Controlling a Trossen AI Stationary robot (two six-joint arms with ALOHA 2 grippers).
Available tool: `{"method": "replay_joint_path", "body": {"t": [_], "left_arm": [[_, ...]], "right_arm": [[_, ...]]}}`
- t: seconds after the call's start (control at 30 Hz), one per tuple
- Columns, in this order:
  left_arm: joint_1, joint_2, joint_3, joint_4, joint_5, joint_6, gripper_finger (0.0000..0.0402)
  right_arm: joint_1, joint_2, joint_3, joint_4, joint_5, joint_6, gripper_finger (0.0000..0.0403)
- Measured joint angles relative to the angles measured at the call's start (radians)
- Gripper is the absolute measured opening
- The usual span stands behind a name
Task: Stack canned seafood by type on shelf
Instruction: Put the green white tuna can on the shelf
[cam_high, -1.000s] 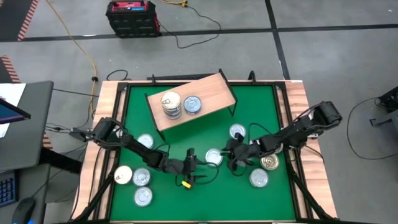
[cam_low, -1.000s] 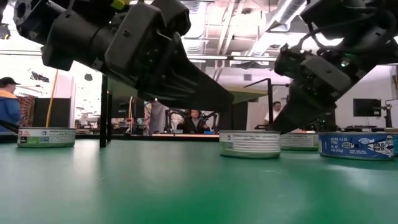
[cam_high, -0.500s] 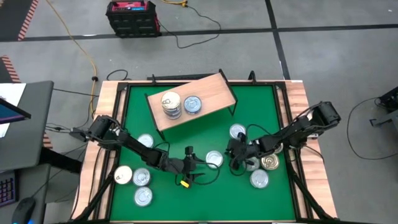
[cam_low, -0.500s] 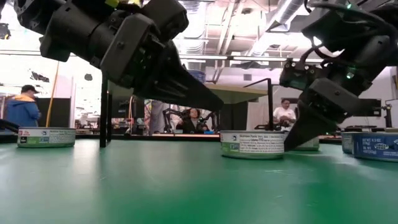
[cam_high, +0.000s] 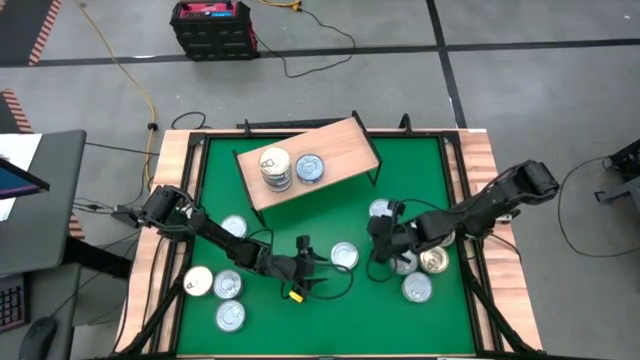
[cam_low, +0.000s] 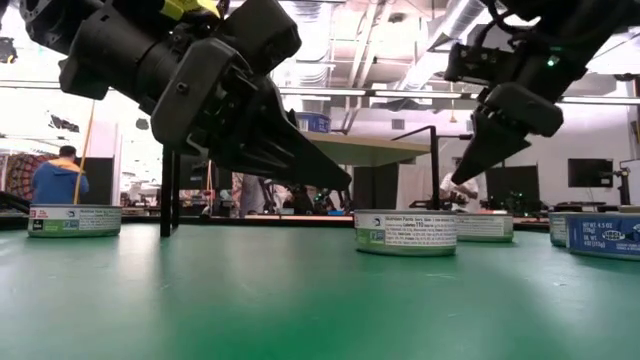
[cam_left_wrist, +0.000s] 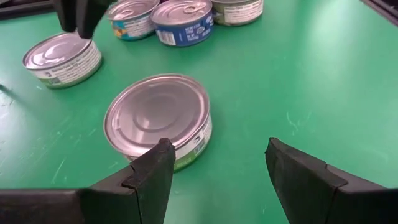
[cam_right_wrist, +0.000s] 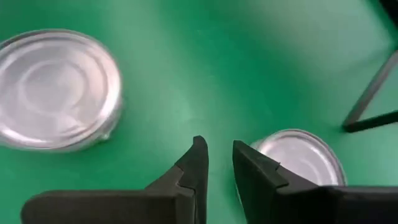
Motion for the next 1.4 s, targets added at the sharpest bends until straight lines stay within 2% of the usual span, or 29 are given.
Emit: {"method": "replay_joint_path", "body": {"t": [0.2,0.37,0.53,0.63,0.87,1.0,1.13,1.27,1.4], "left_arm": [[-0.001,0.000,0.000,-0.013,0.031,0.011,0.0240],[-0.006,0.000,0.000,-0.038,0.124,0.004,0.0240],[-0.008,0.001,0.000,0.063,0.163,0.005,0.0240],[-0.010,0.004,0.000,0.108,0.164,0.024,0.0237],[-0.006,0.006,0.000,0.108,0.092,0.075,0.0193],[-0.005,0.006,0.000,0.053,0.026,0.216,0.0173],[-0.005,0.007,0.000,0.006,0.002,0.345,0.0165],[-0.005,0.008,0.000,-0.008,-0.053,0.355,0.0165],[-0.005,0.008,0.000,-0.009,-0.066,0.378,0.0165]], "right_arm": [[0.075,0.057,0.013,0.143,-0.049,-0.013,0.0102],[0.108,0.059,0.012,0.202,-0.099,-0.064,0.0102],[0.108,0.059,-0.055,0.368,-0.111,-0.134,0.0102],[0.095,0.051,-0.101,0.400,-0.152,-0.132,0.0102],[0.084,0.037,-0.124,0.406,-0.161,-0.086,0.0102],[0.084,0.020,-0.124,0.406,-0.161,-0.087,0.0102],[0.083,-0.011,-0.124,0.405,-0.162,-0.088,0.0102],[0.078,-0.032,-0.124,0.406,-0.157,-0.055,0.0102],[0.071,-0.033,-0.115,0.401,-0.157,-0.034,0.0102]]}}
